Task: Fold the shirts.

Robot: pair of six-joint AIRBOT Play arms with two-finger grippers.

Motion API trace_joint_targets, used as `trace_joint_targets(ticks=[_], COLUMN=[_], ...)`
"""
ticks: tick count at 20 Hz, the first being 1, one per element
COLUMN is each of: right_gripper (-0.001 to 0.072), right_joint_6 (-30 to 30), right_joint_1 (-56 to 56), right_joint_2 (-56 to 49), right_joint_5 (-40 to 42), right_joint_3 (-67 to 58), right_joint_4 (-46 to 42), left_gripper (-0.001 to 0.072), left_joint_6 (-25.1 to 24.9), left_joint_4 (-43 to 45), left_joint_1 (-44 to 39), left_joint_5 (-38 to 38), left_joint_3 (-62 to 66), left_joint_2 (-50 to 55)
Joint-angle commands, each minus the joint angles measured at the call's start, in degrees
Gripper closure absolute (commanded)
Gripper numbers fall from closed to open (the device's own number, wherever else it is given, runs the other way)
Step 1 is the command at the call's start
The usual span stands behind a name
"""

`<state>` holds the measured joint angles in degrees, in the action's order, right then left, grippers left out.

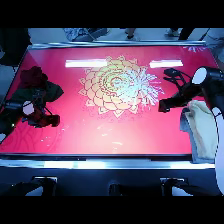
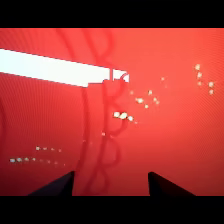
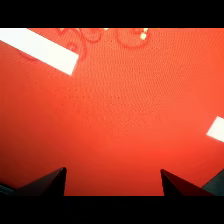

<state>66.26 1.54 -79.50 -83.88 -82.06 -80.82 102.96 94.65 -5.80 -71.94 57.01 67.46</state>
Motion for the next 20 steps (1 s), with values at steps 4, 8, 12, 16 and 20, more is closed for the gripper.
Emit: trace_joint_targets(ticks=[4,8,12,16,20], right_gripper=[0.0028,0.0028,0.0028,0.0029,0.0028], right_joint_6=[0.0,0.0,0.0,1.29,1.27], right_joint_1=[-0.07,-0.07,-0.07,-0.07,-0.07], right_joint_2=[-0.02,-0.02,-0.02,-0.02,-0.02], right_joint_5=[0.0,0.0,0.0,3.34,10.45], right_joint_3=[0.0,0.0,0.0,0.0,0.0], right_joint_4=[0.02,0.02,0.02,0.24,0.17], left_gripper=[0.0145,0.0145,0.0145,0.0145,0.0145], left_joint_6=[-0.02,-0.02,-0.02,0.17,0.15], left_joint_4=[0.0,0.0,0.0,-0.39,-0.63], left_joint_1=[0.02,0.02,0.02,0.0,0.0], left_joint_5=[0.02,0.02,0.02,0.17,1.95], left_joint_3=[-0.02,-0.02,-0.02,-0.02,-0.04], left_joint_2=[-0.04,-0.04,-0.04,-0.04,0.22])
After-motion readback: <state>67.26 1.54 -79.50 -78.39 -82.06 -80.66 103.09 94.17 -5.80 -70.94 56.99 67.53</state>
